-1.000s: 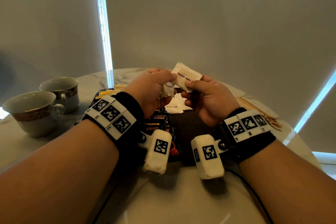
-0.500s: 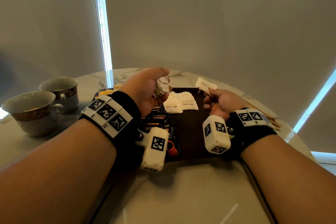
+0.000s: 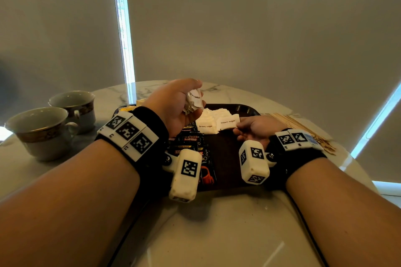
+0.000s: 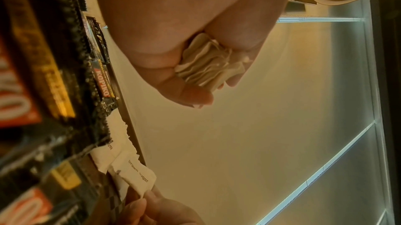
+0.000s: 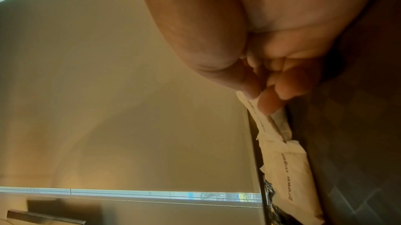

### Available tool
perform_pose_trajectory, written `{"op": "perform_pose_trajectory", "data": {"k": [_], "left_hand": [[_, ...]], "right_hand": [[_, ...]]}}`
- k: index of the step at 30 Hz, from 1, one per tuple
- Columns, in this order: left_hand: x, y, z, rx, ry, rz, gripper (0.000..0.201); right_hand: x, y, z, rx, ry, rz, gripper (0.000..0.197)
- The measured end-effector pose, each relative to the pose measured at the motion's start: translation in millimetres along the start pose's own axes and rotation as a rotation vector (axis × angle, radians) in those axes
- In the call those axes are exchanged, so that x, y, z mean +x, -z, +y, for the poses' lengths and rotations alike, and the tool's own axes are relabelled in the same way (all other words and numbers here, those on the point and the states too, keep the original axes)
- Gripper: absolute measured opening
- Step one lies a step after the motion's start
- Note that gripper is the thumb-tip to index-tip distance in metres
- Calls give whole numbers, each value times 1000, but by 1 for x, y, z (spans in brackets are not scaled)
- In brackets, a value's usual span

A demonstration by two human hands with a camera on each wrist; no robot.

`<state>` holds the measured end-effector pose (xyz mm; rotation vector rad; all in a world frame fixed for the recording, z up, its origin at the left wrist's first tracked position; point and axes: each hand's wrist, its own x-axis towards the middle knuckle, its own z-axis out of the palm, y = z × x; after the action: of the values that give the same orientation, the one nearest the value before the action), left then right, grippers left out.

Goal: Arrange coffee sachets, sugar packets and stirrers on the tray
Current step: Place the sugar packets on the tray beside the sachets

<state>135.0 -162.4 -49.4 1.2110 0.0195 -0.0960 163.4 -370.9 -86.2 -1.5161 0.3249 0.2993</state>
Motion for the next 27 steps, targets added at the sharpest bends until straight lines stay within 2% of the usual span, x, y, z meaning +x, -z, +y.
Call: {"op": "perform_pose_trajectory", "data": {"k": [21, 27], "left_hand": [[0, -1, -1, 22, 12, 3, 20], [1, -1, -1, 15, 22, -2, 20]], "right_hand": [[3, -1, -2, -133, 16, 28, 42], [4, -4, 1, -70, 45, 43, 40]]}}
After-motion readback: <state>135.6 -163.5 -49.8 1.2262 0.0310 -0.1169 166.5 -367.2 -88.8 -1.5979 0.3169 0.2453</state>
